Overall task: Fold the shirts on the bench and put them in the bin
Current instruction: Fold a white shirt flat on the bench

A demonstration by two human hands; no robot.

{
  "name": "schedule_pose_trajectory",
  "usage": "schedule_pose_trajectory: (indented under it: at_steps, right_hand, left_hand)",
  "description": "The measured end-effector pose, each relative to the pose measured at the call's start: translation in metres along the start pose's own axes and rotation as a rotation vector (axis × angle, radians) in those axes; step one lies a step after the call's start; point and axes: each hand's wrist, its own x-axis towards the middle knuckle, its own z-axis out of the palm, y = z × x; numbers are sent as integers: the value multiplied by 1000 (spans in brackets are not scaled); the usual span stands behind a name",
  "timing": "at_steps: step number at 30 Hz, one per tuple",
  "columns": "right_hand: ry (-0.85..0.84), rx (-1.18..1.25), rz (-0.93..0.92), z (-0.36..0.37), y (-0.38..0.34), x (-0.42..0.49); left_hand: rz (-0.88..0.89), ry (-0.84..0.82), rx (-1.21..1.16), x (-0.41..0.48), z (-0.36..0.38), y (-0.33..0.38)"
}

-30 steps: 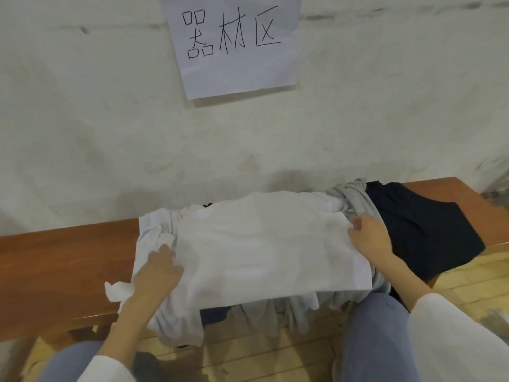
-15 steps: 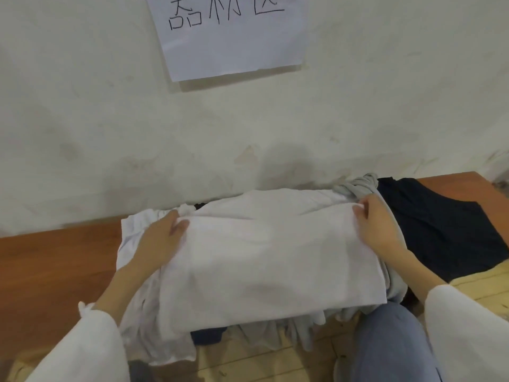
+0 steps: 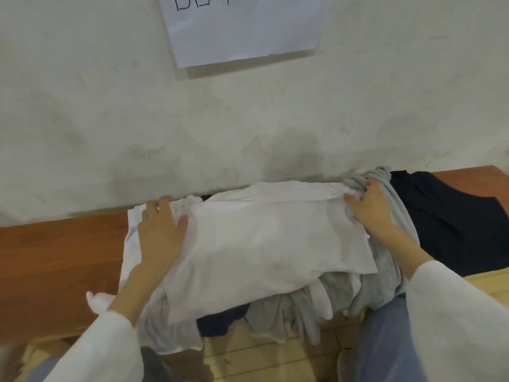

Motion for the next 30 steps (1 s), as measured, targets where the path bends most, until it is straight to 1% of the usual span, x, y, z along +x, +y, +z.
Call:
schedule_pose_trajectory:
  at_steps: [1, 2, 4, 6, 7, 8, 10, 11, 13, 15, 16, 18, 20, 22, 24, 26, 27, 30]
  right_hand:
    - [-42, 23, 43, -5, -1, -14]
    - [-86, 9, 92, -11, 1, -29]
    - [-188, -141, 181, -23, 9, -60]
    - [-287, -248, 202, -29, 19, -84]
    - [-283, -232, 194, -29, 22, -92]
    - [-240, -191, 163, -27, 24, -98]
    - [-100, -67, 55, -21, 29, -108]
    - [-31, 23, 8, -18, 31, -112]
    - [66, 195, 5, -13, 29, -119]
    - [122, 318, 76, -16, 27, -120]
    - [134, 347, 98, -21, 29, -119]
    - [135, 310, 88, -34, 34, -117]
    - [152, 227, 59, -51, 43, -118]
    - [161, 148, 50, -64, 56, -122]
    - [120, 48, 47, -69, 68, -127]
    - [104, -19, 29, -67, 78, -129]
    - [127, -32, 17, -67, 81, -128]
    - [216, 3, 7, -69, 79, -121]
  left_hand:
    - [-27, -24, -50, -18, -2, 3]
    - [-83, -81, -93, -39, -3, 3]
    - [-265, -236, -101, -79, -2, 2]
    - [-462, -271, -138, -106, -4, 1]
    - [-529, -264, -183, -116, -7, 0]
    - [-545, -278, -230, -122, -10, -1]
    - [-493, -336, -308, -129, -16, -1]
    - [-471, -310, -342, -131, -16, 1]
    - [-464, -144, -467, -132, -20, 7]
    - [-497, 34, -611, -129, -26, 15]
    - [-498, 90, -655, -128, -30, 17]
    - [-461, 158, -688, -123, -37, 14]
    - [-400, 183, -645, -124, -45, 7]
    - [-361, 160, -558, -131, -49, -2]
    - [-343, 88, -455, -141, -44, -10]
    - [-356, 21, -379, -146, -37, -18]
    - [-384, 24, -352, -146, -36, -22]
    - [-431, 142, -301, -139, -42, -35]
